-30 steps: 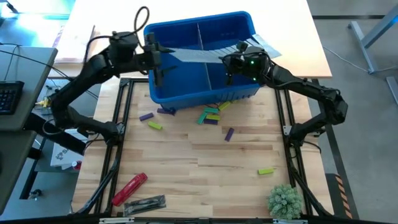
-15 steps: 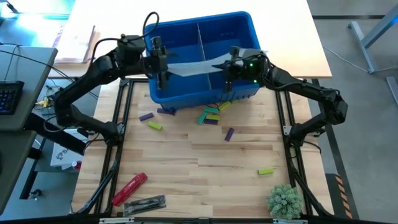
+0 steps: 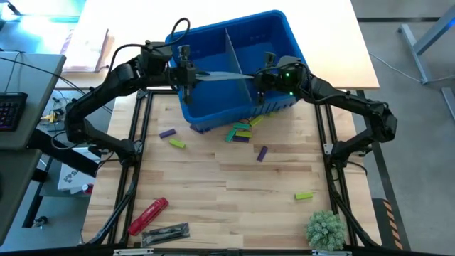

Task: Sort blocks

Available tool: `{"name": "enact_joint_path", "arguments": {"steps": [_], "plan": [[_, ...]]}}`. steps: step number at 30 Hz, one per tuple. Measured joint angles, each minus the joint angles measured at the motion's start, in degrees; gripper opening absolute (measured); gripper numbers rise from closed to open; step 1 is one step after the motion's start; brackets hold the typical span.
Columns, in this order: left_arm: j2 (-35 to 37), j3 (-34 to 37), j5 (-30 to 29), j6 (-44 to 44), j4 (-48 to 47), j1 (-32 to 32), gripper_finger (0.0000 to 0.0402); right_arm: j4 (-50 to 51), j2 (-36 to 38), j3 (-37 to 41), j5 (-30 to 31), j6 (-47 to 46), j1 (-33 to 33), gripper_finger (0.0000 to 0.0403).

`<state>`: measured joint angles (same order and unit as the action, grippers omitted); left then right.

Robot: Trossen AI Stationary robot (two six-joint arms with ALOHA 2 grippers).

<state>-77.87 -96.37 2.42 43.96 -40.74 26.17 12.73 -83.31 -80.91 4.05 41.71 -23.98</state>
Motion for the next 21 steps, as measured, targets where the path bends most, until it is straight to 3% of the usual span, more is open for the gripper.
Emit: {"name": "enact_joint_path", "arguments": {"steps": [8,15,21], "plan": [[0.7,0.0,0.0,-0.2,-1.4,0.0,0.0001,-1.0,-0.1,0.1,-0.3,-1.9,0.0,0.0010],[4.7,0.1,-0.1,-0.4,-2.1,0.9,0.0000,-3.2,1.0,0.1,-1.2,-4.0,0.1,0.0109],[10.1,0.1,-0.1,-0.9,-2.2,2.5,0.0000,-2.3,6.4,0.0,-1.3,-2.0,0.4,0.0187]]}}
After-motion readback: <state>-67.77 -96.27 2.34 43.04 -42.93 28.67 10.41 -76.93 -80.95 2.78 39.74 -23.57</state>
